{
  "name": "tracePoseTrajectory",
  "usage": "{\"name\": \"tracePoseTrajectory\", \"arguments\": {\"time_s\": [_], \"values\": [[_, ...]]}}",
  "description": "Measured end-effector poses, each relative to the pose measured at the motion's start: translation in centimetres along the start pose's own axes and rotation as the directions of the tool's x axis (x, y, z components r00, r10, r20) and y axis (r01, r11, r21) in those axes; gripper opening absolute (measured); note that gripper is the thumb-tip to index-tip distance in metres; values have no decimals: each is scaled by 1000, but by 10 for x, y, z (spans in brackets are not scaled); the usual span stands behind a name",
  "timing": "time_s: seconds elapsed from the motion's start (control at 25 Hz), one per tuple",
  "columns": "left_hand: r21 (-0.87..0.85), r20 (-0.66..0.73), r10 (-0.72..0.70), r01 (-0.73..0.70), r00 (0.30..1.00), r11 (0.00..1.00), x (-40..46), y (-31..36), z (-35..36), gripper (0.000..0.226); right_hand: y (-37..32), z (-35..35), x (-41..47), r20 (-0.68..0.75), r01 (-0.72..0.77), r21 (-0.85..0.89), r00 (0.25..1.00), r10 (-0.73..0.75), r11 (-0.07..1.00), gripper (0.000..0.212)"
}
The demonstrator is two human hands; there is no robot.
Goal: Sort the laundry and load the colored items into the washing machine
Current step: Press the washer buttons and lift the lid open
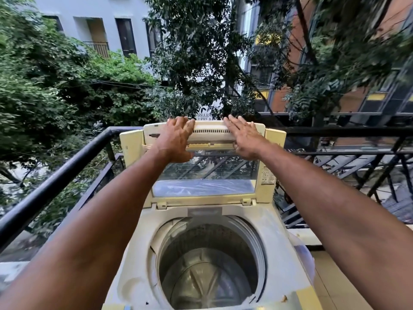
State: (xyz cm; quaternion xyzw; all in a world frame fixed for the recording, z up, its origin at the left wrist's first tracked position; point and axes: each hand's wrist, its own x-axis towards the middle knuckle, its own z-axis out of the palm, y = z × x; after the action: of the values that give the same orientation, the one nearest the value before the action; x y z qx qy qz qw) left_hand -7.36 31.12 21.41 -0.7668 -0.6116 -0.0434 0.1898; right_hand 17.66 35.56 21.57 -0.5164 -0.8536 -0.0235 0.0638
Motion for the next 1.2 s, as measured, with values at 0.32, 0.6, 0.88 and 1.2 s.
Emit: {"name": "tracePoseTrajectory", "arguments": {"time_s": [0.32, 0.6, 0.88, 1.2], "values": [[-256, 10, -4, 6, 1000, 967, -19, 5, -15, 113, -8, -4, -20, 65, -19, -26, 998, 20, 999, 104], [-237, 77, -46, 63, 996, 969, -27, 13, -24, 116, -8, -10, -35, 55, -23, -33, 998, 24, 999, 116], [-151, -48, 0, -8, 999, 989, -46, 20, -11, 121, -5, 1, -58, -82, -61, -99, 995, 53, 993, 120], [-316, -129, 29, -69, 991, 946, -106, 56, 24, 111, -26, 40, -116, -163, -52, -70, 986, 40, 996, 112]]}}
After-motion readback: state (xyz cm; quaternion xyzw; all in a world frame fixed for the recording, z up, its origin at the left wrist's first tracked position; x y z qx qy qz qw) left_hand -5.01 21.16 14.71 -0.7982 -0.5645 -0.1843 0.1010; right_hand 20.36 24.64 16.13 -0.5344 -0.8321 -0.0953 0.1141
